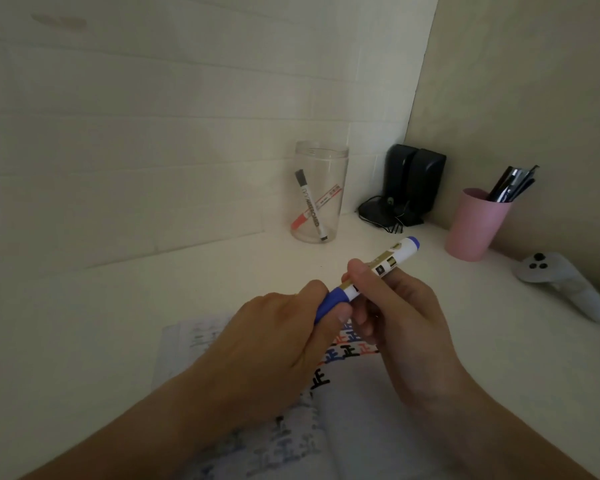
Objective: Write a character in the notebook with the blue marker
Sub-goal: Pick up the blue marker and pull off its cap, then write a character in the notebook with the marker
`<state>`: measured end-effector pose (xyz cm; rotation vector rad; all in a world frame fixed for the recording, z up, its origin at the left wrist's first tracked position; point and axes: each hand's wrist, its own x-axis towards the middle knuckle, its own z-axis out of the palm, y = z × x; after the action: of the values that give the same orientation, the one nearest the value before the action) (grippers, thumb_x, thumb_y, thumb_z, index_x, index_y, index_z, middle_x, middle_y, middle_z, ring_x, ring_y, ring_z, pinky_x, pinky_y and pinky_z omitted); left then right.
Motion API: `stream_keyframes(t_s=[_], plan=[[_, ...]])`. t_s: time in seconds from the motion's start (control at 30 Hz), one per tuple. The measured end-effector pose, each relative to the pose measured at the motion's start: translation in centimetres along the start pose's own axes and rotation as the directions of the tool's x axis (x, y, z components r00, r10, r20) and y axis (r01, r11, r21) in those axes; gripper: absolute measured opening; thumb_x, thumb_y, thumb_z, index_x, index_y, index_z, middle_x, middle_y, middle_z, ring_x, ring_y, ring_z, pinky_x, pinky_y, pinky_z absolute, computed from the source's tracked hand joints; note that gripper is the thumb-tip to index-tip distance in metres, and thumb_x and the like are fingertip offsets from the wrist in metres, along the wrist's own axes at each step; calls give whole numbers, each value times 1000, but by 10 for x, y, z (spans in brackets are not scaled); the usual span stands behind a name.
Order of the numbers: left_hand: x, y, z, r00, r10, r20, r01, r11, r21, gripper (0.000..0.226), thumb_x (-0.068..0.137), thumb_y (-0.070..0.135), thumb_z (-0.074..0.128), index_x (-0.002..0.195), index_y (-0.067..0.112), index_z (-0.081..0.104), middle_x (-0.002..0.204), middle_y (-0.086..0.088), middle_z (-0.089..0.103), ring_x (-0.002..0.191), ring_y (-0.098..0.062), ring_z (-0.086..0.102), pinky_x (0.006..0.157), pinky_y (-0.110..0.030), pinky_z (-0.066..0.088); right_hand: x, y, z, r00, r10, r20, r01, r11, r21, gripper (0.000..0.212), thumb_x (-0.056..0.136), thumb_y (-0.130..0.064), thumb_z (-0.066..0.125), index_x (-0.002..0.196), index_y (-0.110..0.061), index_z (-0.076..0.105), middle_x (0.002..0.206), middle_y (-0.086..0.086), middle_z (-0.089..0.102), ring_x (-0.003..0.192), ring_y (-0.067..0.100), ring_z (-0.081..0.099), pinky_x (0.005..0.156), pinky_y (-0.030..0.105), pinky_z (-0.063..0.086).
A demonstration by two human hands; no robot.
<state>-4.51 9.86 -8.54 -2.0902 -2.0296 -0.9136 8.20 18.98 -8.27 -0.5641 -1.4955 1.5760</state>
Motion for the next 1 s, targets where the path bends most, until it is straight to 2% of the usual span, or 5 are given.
stream_keyframes(t_s=[0.3, 0.47, 0.6, 0.83, 1.0], plan=[[-5, 8, -5, 998, -60, -19, 53, 966, -252, 39, 94, 53, 26, 64, 30, 36, 49, 4, 37, 49, -8, 44, 52, -13, 34, 1, 0, 5, 1000, -23, -7, 23, 998, 57, 41, 90, -26, 64, 82, 14, 59, 54, 4, 37, 46, 11, 31, 43, 20, 29], [-13, -1, -25, 982, -178, -57, 147, 925, -350, 49, 101, 44, 35, 60, 17, 38, 51, 4, 48, 52, -12, 43, 55, -17, 36, 26, -18, -47, 929, -37, -367, 106, 980, 168, 28, 99, -19, 56, 72, -11, 63, 52, -4, 50, 47, 9, 36, 39, 18, 30], [-7, -28, -23, 983, -138, -118, 108, 967, -231, 45, 99, 47, 32, 64, 20, 37, 51, 2, 38, 51, -17, 39, 55, -22, 33, 14, -1, -28, 981, -63, -183, 63, 998, -5, 30, 97, -23, 60, 73, -9, 69, 56, 4, 49, 48, 12, 40, 43, 23, 34], [-9, -47, -22, 993, -117, -3, 116, 990, -75, 31, 100, 55, 36, 83, 33, 47, 71, 8, 59, 65, -11, 54, 63, -32, 41, 9, -19, -24, 996, -52, -79, 45, 995, -84, 18, 94, -14, 63, 94, 1, 73, 62, 9, 63, 51, 14, 55, 48, 25, 46], [-8, -49, -17, 996, -45, 80, 52, 995, -87, 16, 101, 45, 43, 100, 33, 52, 86, 11, 60, 75, -8, 56, 70, -31, 45, -5, -34, -17, 996, 83, 38, -78, 989, -127, 16, 89, -7, 64, 79, -11, 75, 66, 13, 67, 57, 21, 60, 54, 29, 51]])
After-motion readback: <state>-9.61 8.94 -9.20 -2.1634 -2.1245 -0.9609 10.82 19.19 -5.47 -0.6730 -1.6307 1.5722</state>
